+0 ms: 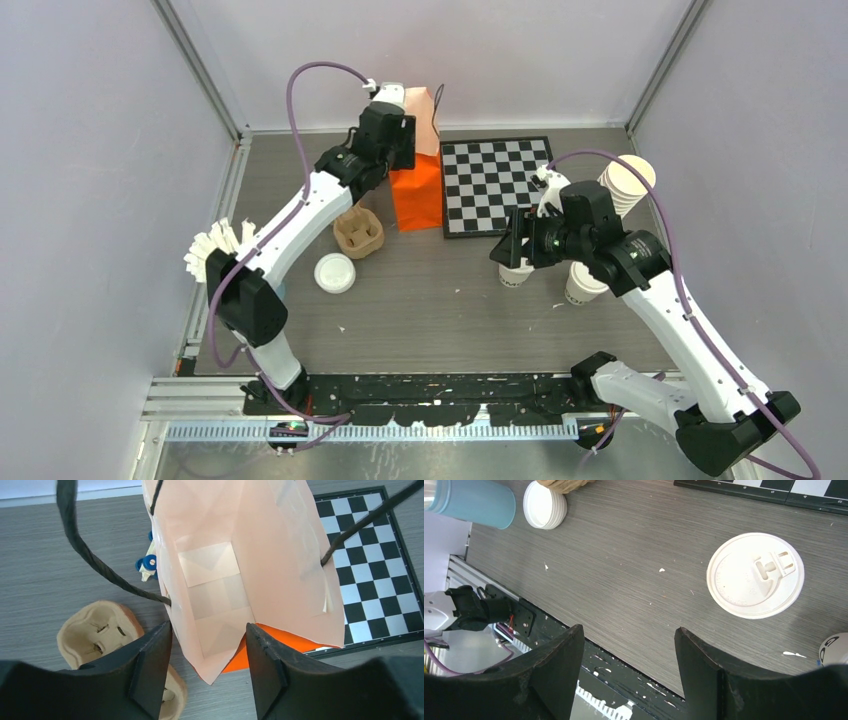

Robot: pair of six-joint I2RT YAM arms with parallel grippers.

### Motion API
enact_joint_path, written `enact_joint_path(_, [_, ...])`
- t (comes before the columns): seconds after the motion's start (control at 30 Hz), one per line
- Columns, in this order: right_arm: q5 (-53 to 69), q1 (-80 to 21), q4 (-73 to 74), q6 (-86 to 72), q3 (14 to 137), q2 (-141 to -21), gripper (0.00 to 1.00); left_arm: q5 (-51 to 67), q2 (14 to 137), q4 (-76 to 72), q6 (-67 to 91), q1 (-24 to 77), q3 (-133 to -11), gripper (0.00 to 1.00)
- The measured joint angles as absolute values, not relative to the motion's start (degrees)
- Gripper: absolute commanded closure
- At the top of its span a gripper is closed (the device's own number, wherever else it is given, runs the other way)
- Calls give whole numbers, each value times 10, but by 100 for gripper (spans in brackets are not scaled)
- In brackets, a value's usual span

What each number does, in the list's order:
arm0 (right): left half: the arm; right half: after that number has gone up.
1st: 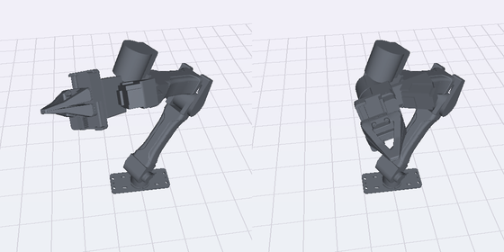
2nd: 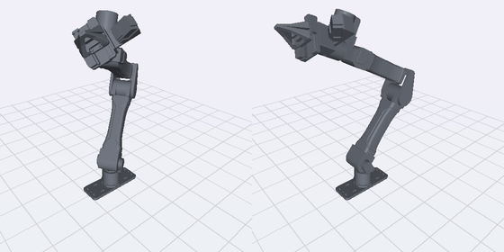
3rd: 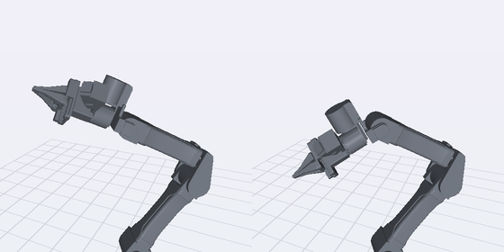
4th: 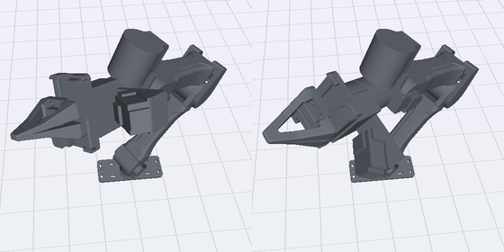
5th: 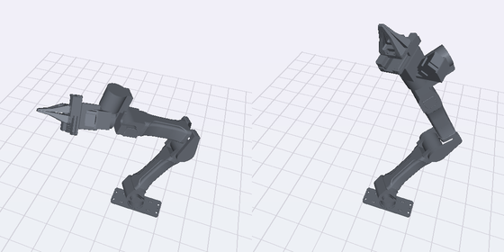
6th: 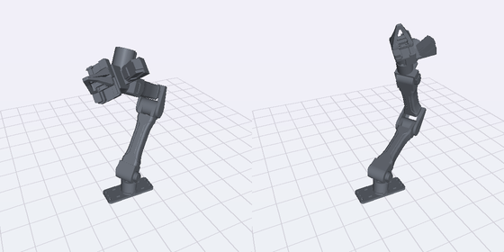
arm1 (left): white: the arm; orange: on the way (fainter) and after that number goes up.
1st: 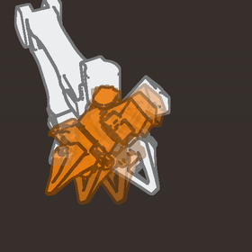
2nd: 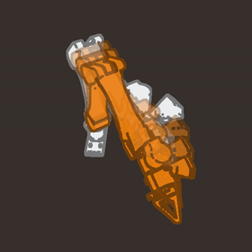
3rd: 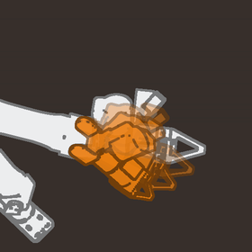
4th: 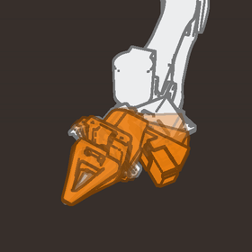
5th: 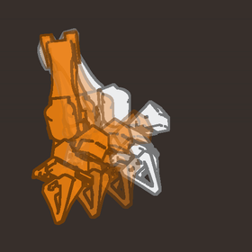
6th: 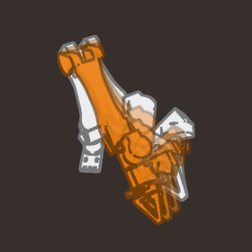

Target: Pack the takeout coffee

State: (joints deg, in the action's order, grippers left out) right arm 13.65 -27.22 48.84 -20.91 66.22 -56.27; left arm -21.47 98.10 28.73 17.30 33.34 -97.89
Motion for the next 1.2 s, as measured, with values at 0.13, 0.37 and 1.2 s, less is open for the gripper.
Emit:
enact_joint_path(0.13, [144, -272, 489, -204, 659, -563, 29, -214, 974, 296, 176, 333, -982, 36])
enact_joint_path(0.37, [154, -272, 488, -200, 659, -562, 29, -223, 945, 301, 191, 333, -982, 37])
enact_joint_path(1.2, [153, -272, 489, -200, 659, -552, 28, -170, 996, 347, 190, 310, -1000, 100])
